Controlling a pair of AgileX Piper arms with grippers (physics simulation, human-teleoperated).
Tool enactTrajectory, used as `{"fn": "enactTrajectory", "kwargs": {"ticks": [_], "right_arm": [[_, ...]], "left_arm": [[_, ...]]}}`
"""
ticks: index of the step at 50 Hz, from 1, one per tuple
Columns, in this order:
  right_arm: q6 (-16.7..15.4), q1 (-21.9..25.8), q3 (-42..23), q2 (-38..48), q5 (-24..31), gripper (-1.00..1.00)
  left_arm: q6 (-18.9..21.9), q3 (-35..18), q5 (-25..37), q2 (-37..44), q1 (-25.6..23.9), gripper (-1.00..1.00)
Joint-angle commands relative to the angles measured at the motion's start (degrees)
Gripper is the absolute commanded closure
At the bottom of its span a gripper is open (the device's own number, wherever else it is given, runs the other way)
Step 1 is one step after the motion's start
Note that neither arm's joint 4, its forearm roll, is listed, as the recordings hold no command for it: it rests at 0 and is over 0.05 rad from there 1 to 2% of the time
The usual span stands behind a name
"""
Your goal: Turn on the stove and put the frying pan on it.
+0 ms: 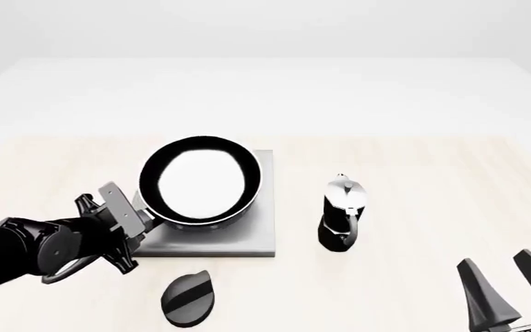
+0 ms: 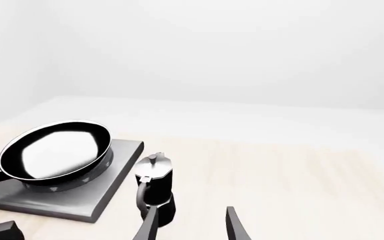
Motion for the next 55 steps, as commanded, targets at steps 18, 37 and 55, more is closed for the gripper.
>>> {"fn": "enactTrajectory", "kwargs": {"ticks": [18,37,55], "right_arm": [[-0.2,0.4,0.1,0.0,0.1,-1.0],[-0.2,0.4,0.1,0.0,0.1,-1.0],[-0.3,0.4,-0.4,0.0,0.3,-1.0]], "left_arm": [[-0.1,1.4,-4.3,2.0,0.3,1.0],[-1.1,0.7,-4.7,3.0,-0.1,-1.0],[-2.4,0.5,-4.1,0.9,-1.5,-1.0]]}}
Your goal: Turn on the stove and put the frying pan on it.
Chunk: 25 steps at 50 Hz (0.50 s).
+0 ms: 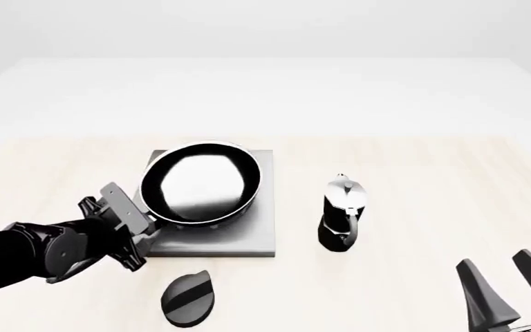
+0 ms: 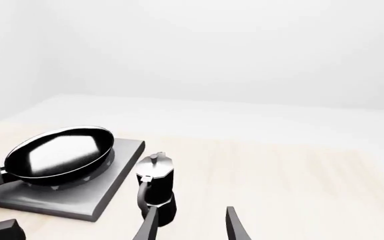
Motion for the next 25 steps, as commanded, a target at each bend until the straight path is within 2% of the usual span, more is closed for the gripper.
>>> {"fn": "enactTrajectory", "kwargs": {"ticks": [1,17,25], "right_arm": [[-0.1,0.0,-0.4,0.0,0.2,-1.0],[-0.3,0.3,-1.9,0.0,1.1,-1.0],[-0.7,0.3,-2.9,0.0,1.7,-1.0]], "left_arm": [[-0.7,-0.2,0.7,-1.5,-0.9,-1.0],[-1.0,-0.1,6.5,-10.3,-2.0,-1.0],[-2.1,-1.7,11.0,-15.9,-3.2,-1.0]]}}
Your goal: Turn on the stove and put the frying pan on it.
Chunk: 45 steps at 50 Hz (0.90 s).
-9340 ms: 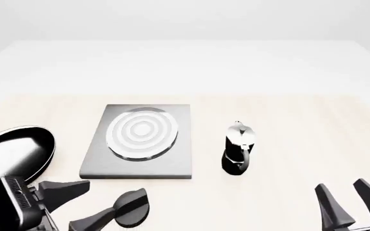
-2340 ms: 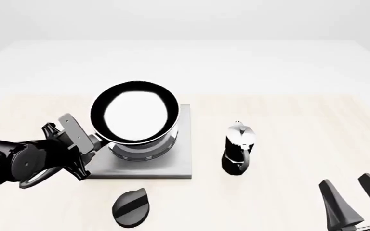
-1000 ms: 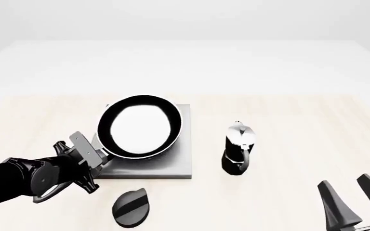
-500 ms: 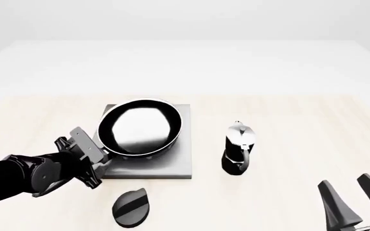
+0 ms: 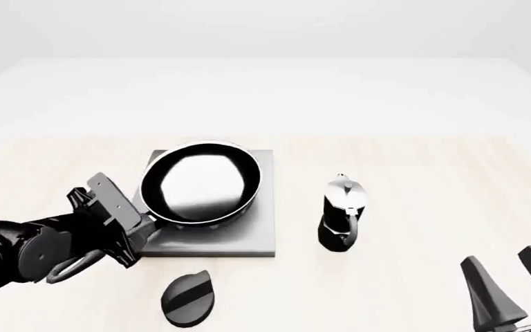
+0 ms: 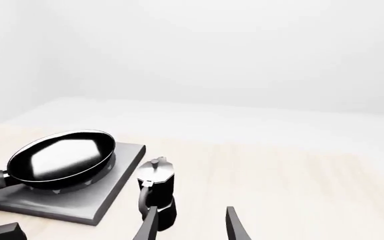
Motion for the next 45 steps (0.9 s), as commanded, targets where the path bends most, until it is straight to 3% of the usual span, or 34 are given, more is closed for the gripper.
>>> {"fn": "enactTrajectory", "kwargs": {"ticks": [1,12,14,26,32,35,45], "right_arm": [[-0.3,0.1,-1.2,0.0,0.7,-1.0],[-0.4,0.6,-2.1,0.0,1.3,-1.0],[-0.3,0.7,-2.2,0.0,1.2,-1.0],[-0.3,0.7,-3.7,0.0,1.8,-1.0],[-0.2,0.8,-5.7,0.0,2.6,-1.0],[-0.2,0.9,-7.1,0.0,3.2,-1.0],[-0.5,0.9,-11.5,0.0,5.1,-1.0]], "left_arm": [[-1.3,-1.7,5.6,-7.1,-1.5,-1.0],[-3.2,-6.1,13.4,-15.6,-3.0,-1.0],[-5.1,-7.5,15.4,-17.8,-4.1,-1.0],[-8.7,-8.9,20.4,-26.1,-6.5,-1.0],[-13.5,-11.5,22.0,-29.7,-6.5,-1.0],[-18.2,-13.1,23.4,-33.3,-6.9,-1.0],[-24.9,-11.8,26.8,-42.6,-7.2,-1.0]]}}
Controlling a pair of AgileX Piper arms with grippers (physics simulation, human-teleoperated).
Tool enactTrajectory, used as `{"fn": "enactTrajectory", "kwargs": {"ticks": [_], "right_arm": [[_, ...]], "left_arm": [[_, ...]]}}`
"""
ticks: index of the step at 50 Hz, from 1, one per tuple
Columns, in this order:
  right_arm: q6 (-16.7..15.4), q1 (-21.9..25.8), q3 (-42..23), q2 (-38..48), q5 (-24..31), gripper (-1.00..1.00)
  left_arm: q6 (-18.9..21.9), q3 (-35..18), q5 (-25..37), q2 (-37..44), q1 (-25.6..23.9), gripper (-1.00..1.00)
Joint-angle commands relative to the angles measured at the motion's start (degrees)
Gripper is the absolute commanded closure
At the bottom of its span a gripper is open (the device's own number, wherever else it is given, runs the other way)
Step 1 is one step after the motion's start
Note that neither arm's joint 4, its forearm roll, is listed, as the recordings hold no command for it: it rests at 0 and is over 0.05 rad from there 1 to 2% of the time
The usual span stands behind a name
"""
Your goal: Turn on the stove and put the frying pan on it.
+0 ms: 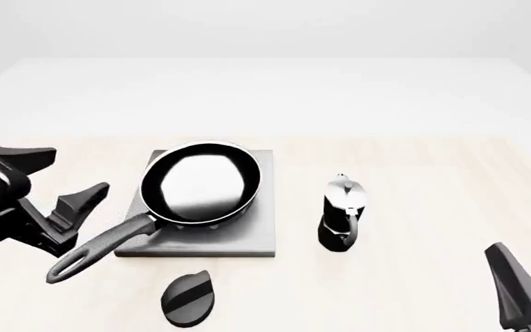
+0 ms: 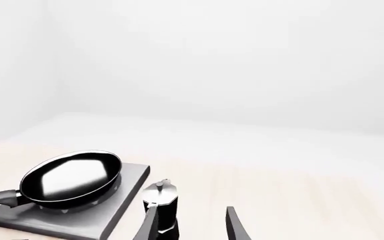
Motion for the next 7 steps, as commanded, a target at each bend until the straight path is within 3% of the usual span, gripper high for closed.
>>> {"fn": "enactTrajectory", "kwargs": {"ticks": [1,3,6,7], "right_arm": [[-0.3,0.0,-4.5,0.0,2.0,-1.0],[-0.1,-0.3,-5.5,0.0,2.4,-1.0],[0.8,-3.9,-7.6,0.0,3.3,-1.0],[2.4,-7.8,-8.7,0.0,3.6,-1.0]], "left_arm": [[-8.4,-1.0,4.4,-10.3,-0.4,-1.0],[-9.6,-1.0,5.3,-12.8,0.2,-1.0],[-16.9,-2.1,5.9,-17.9,0.8,-1.0],[-23.3,-3.0,4.4,-21.3,2.6,-1.0]]}}
